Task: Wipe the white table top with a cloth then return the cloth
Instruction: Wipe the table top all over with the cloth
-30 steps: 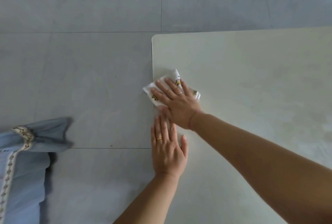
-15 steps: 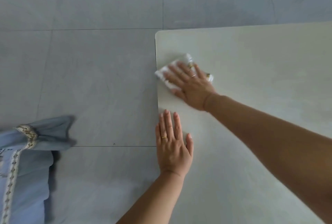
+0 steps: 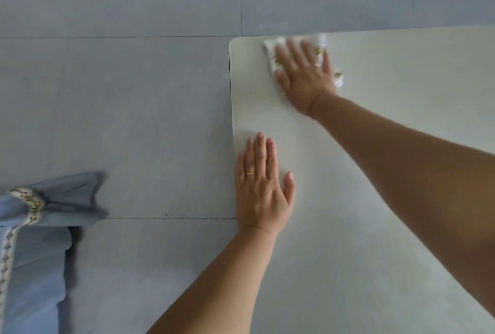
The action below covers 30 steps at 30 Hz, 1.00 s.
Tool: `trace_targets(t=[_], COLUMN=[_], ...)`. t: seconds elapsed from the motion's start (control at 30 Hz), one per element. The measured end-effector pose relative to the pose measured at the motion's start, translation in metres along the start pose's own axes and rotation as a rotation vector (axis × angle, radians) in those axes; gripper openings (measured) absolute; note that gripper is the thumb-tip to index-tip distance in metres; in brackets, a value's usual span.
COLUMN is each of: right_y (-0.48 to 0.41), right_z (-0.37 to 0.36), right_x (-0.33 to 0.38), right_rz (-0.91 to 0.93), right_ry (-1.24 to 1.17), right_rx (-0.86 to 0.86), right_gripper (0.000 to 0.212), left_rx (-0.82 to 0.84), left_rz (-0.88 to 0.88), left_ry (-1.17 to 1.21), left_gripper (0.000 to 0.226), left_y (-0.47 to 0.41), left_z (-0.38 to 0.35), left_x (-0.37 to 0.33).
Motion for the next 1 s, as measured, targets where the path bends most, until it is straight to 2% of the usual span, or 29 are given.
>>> trace_targets(t=[0.07, 0.13, 0.23, 0.3, 0.37, 0.43, 0.5, 0.53, 0.57, 0.63, 0.7, 0.73, 0.8, 0.9, 0.97, 1.0], right_y=[-0.013, -0.014, -0.001, -0.007, -0.028, -0.047, -0.051, -0.046, -0.039, -0.015, 0.006, 0.006, -0.003, -0.012, -0.01, -0.007], right_z=[0.003, -0.008, -0.026, -0.02, -0.008, 0.006, 0.01, 0.006, -0.001, -0.017, -0.019, -0.011, 0.006, 0.032, 0.031, 0.025], right_x=[0.001, 0.037, 0.09, 0.082, 0.049, 0.013, 0.004, 0.013, 0.027, 0.051, 0.044, 0.026, -0.024, -0.094, -0.094, -0.079], right_rz=[-0.226, -0.233, 0.197, 0.357, 0.267, 0.031, -0.172, -0.208, -0.183, 0.043, 0.278, 0.315, 0.2, -0.215, -0.43, -0.462], right_ry=[-0.083, -0.066, -0.03, 0.032, 0.055, 0.0, -0.07, -0.072, -0.063, -0.042, 0.015, 0.044, 0.07, -0.052, -0.112, -0.115], right_rx=[-0.042, -0.037, 0.083, 0.138, 0.088, 0.027, -0.009, -0.021, -0.027, 0.003, 0.088, 0.1, 0.024, -0.076, -0.133, -0.151], right_gripper=[0.056, 0.056, 0.051, 0.05, 0.052, 0.054, 0.056, 0.057, 0.058, 0.057, 0.056, 0.055, 0.054, 0.056, 0.057, 0.057], left_rx=[-0.008, -0.004, 0.018, 0.021, 0.017, 0.015, 0.015, 0.02, 0.022, 0.024, 0.031, 0.028, 0.029, 0.029, 0.032, 0.032], left_rz=[0.0, 0.004, 0.008, 0.012, 0.01, 0.002, 0.004, 0.006, 0.006, 0.006, 0.006, 0.003, 0.0, 0.008, 0.009, 0.005], left_ry=[-0.01, -0.009, -0.024, -0.026, -0.022, -0.018, -0.019, -0.017, -0.012, -0.013, -0.022, -0.027, -0.042, -0.053, -0.059, -0.059], left_gripper=[0.067, 0.067, 0.066, 0.067, 0.068, 0.068, 0.068, 0.068, 0.068, 0.068, 0.068, 0.068, 0.068, 0.068, 0.068, 0.068], left_y=[-0.002, -0.002, -0.001, -0.001, -0.001, -0.001, -0.001, -0.001, -0.001, -0.002, -0.001, 0.0, 0.0, 0.0, -0.001, -0.001], left_z=[-0.001, -0.001, 0.0, 0.0, -0.001, 0.0, 0.0, 0.0, 0.001, 0.002, 0.001, 0.0, -0.002, -0.002, -0.002, -0.001], left_x=[-0.001, -0.001, -0.002, -0.001, 0.0, -0.001, -0.002, -0.002, -0.002, -0.002, -0.002, -0.001, -0.001, -0.002, -0.003, -0.003])
Point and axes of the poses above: each hand's wrist, its own y-axis away from the middle knuckle, its own z-axis out of the back of the hand, x = y × z, the point moved 2 cm from there along -y, towards the middle knuckle, and after that the axes turned 11 degrees about -y, right-handed, at the moved point
